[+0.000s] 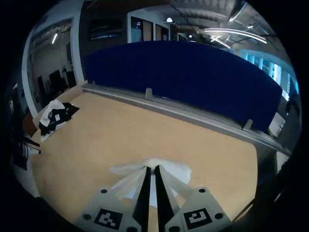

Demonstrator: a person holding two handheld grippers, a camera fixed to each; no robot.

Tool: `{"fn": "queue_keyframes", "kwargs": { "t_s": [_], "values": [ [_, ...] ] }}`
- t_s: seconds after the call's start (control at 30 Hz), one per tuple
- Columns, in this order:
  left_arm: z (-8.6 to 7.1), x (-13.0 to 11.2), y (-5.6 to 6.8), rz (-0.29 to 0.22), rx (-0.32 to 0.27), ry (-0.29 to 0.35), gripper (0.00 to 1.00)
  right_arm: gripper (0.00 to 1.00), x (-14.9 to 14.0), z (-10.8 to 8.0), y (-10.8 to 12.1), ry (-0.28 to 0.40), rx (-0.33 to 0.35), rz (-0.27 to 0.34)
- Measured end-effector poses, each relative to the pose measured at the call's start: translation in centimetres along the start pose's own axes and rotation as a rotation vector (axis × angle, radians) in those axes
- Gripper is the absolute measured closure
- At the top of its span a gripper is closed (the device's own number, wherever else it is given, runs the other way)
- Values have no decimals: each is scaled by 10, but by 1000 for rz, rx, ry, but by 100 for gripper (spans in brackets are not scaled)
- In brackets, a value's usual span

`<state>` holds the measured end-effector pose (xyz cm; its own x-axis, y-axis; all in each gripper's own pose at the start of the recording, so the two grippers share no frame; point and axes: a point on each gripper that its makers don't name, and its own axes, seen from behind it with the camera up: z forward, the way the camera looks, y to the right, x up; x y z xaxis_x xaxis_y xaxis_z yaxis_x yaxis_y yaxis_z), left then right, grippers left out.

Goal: Fold towel

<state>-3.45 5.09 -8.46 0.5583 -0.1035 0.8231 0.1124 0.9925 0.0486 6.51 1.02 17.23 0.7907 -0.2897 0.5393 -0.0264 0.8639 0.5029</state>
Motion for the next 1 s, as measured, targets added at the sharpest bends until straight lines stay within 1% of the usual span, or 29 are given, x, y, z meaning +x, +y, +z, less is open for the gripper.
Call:
{"fn": "queue_keyframes", "kwargs": {
  "t_s": [0.1, 0.17, 0.2, 0.27, 0.3, 0.4, 0.47, 0.5, 0.57, 0.67, 0.8, 1.0],
  "values": [
    [0, 2, -2, 3, 7, 0, 4, 92, 17, 12, -2, 58, 3, 14],
    [1, 3, -2, 8, 9, 0, 4, 92, 26, 14, -5, 108, 12, 34],
    [1, 3, -2, 11, 10, 0, 4, 92, 26, 14, -5, 127, 16, 54],
    [3, 4, -2, 15, 12, 0, 4, 92, 15, 13, -5, 140, 23, 105],
    [3, 4, -1, 16, 13, -1, 4, 92, 4, 12, -4, 138, 25, 137],
    [5, 3, 2, 17, 10, -5, 4, 92, -41, 10, 0, 102, 21, 228],
    [6, 2, 4, 18, 6, -9, 4, 92, -70, 5, 4, 77, 9, 277],
    [6, 2, 5, 21, 5, -11, 4, 92, -84, 2, 7, 63, 1, 297],
    [7, 2, 7, 27, 4, -13, 4, 92, -107, -5, 12, 39, -16, 318],
    [9, 4, 10, 38, 4, -15, 4, 92, -138, -17, 18, -4, -35, 324],
    [11, 5, 16, 50, -2, -17, 4, 92, -171, -28, 25, -69, -57, 305],
    [12, 5, 24, 67, -13, -19, 4, 92, -208, -34, 27, -158, -75, 277]
  ]
}}
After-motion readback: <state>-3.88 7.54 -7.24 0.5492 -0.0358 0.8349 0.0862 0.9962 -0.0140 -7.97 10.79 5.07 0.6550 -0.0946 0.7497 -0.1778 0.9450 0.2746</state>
